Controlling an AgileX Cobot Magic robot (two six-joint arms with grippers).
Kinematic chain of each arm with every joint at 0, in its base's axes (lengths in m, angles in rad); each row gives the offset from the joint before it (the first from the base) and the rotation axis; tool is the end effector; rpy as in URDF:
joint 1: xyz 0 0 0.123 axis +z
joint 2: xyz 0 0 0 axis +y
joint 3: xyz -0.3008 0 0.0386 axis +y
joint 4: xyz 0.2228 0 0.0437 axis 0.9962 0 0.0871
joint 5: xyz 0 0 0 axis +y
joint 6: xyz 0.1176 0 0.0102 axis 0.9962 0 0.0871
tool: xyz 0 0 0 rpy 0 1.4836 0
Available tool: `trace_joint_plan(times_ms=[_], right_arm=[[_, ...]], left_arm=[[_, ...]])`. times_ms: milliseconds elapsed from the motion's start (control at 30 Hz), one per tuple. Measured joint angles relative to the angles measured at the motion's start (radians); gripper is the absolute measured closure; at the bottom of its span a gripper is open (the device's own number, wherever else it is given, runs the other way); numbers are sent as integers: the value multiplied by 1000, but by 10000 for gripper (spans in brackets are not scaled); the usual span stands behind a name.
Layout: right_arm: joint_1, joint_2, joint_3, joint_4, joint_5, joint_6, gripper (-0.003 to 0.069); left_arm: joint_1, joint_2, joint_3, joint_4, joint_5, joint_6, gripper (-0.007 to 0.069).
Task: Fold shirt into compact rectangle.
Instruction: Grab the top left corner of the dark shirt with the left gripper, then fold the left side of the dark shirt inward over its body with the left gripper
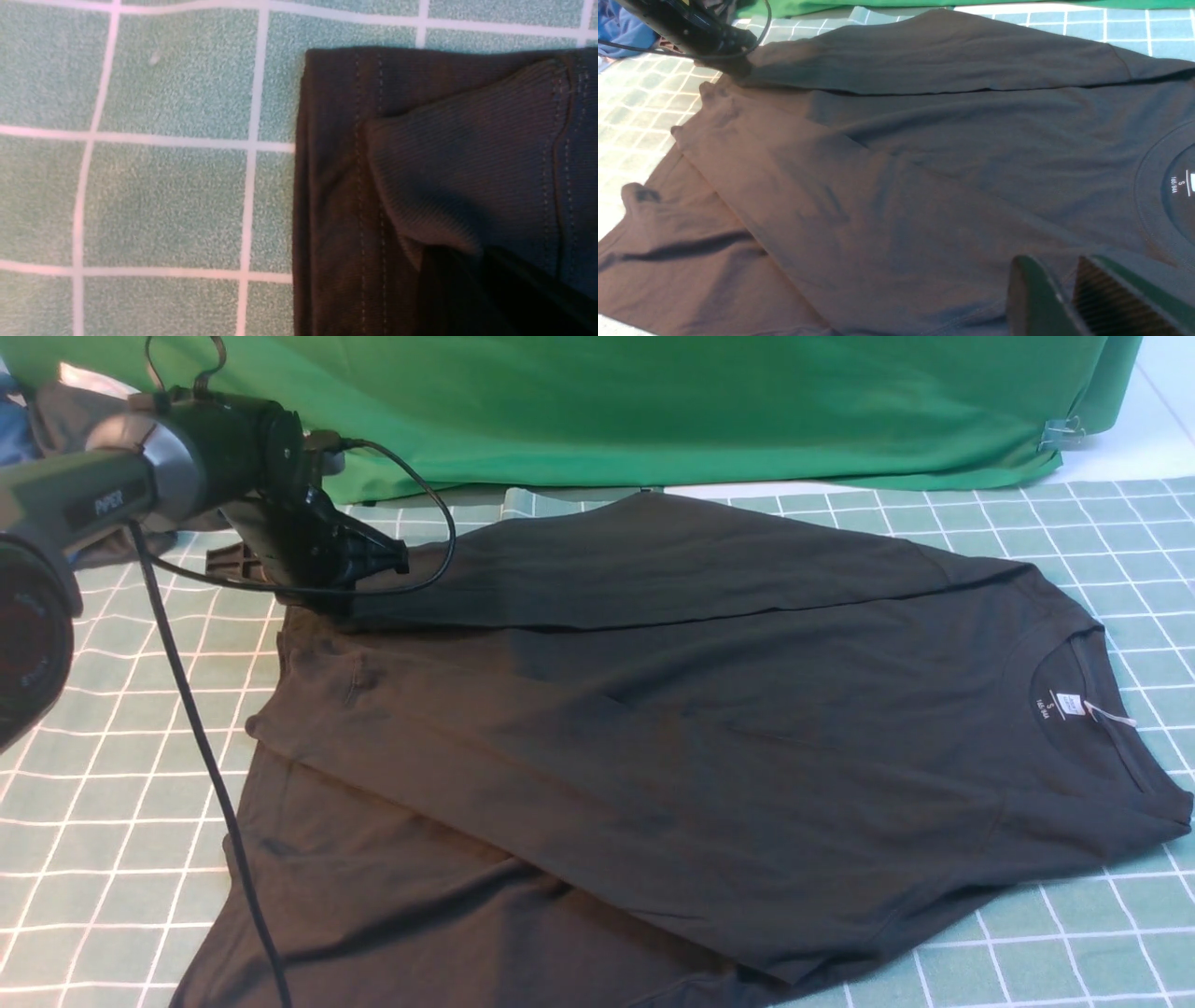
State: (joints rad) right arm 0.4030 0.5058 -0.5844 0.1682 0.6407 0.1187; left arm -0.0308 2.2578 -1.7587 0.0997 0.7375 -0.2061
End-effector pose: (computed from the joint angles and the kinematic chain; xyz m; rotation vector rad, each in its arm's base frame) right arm 0.0681 0.0419 0.3105 -0.2182 2.0638 0.5100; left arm 0.4855 -0.0070 0.1554 -0.1570 2.7090 0.0431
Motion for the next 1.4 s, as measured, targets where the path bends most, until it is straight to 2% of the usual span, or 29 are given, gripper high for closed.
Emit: trace_joint_plan(times_ms=[333,533,633,700,933,1200,1400], right_arm=[[0,0,0,-20,0,2,517],[0,25,-6,-152,11,122,550],[0,97,-41,-263,57,165,619],[0,126,-63,-298,65,168,631],[0,224,-167,-403,68,168,638],[0,252,-175,-413,58,168,638],[0,252,-175,-414,51,168,638]], left_arm=[[0,-142,0,-42,54,35,608],[0,-232,0,-100,175,92,608],[0,-309,10,-124,257,117,608],[0,-343,27,-136,278,117,608],[0,-527,288,-212,248,121,608],[0,-769,654,-257,139,106,608],[0,-830,790,-259,113,98,608]])
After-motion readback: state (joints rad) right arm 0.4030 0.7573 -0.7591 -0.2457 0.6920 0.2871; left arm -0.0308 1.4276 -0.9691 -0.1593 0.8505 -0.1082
